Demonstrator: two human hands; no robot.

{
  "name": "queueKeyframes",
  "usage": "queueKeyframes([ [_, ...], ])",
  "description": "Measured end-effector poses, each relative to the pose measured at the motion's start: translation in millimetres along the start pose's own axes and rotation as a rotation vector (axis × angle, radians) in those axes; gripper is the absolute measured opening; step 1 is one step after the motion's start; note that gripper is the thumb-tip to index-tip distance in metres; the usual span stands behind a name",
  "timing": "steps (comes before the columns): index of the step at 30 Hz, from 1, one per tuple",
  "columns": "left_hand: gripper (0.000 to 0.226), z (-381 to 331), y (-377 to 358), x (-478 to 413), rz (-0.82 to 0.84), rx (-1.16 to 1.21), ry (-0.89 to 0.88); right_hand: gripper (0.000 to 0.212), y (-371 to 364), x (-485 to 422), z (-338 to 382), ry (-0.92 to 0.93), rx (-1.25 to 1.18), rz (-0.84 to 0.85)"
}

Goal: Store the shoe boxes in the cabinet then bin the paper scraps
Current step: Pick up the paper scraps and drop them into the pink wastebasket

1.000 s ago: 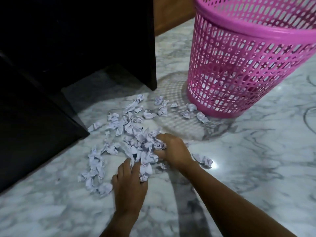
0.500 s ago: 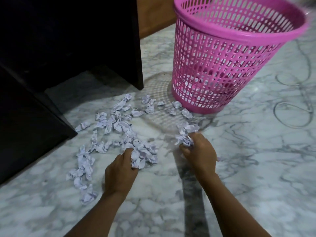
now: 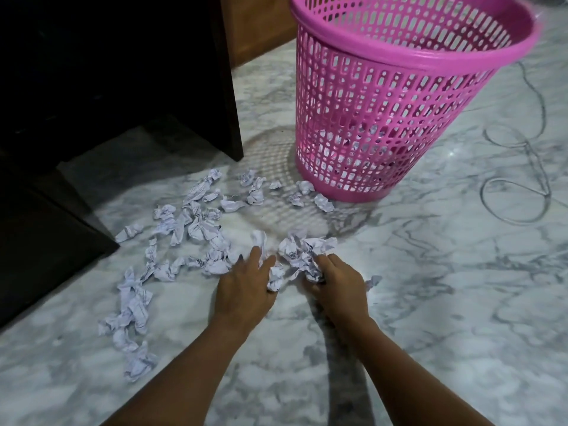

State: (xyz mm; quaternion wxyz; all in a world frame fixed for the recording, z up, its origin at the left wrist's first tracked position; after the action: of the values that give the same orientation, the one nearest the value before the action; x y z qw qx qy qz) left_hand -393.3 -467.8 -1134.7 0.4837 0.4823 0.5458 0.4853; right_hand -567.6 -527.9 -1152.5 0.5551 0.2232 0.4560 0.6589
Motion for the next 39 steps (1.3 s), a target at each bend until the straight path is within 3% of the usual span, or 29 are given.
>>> queueKeyframes([
  [4, 0.038, -7, -6, 4, -0.076, -0.023, -0.117, 0.037, -1, -4, -3, 0.033, -0.014, 0.010],
  [10, 0.039, -1, -12, 3, -0.091, 0.074, -0.194, 0.030, 14, -6, -8, -0.010, -0.095, 0.053],
  [13, 0.038, 3, -8, 0, -0.079, 0.206, -0.124, 0.025, 28, -9, -7, -0.063, -0.154, 0.032],
  [15, 0.028, 3, 5, -7, -0.107, 0.334, 0.044, 0.023, 39, -15, 1, -0.065, -0.183, -0.014],
  [18, 0.012, 2, 43, -31, -0.181, 0.565, 0.373, 0.022, 63, -28, 23, -0.110, -0.258, -0.070],
  [20, 0.015, 3, 75, -48, -0.241, 0.727, 0.426, 0.023, 81, -38, 41, -0.121, -0.320, -0.109],
  [25, 0.032, 10, 165, -92, -0.422, 1.037, 0.360, 0.026, 148, -85, 106, -0.021, -0.338, -0.236],
  [30, 0.048, 8, 267, -149, -0.588, 1.261, 0.330, 0.020, 236, -146, 158, -0.040, -0.439, -0.295],
  [34, 0.022, -14, 335, -190, -0.633, 1.320, 0.264, 0.014, 293, -205, 158, -0.111, -0.425, -0.400],
  [36, 0.024, -30, 343, -215, -0.602, 1.350, 0.260, 0.011, 305, -235, 142, -0.169, -0.407, -0.416],
  [39, 0.025, -54, 333, -262, -0.532, 1.396, 0.297, 0.011, 305, -273, 111, -0.266, -0.459, -0.291],
])
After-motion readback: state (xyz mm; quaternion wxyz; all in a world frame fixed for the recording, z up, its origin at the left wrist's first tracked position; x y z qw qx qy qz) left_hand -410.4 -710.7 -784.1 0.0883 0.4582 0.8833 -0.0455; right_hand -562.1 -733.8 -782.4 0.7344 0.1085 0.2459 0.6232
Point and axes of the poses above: each hand's wrist, its own x-axis away from the middle knuckle, its own y-axis out of the back of the hand, z = x × y, the point moved 1 cm from there along -x, towards the middle knuckle, and after that the axes turned 4 degrees about -y, right-handed, at the moved point
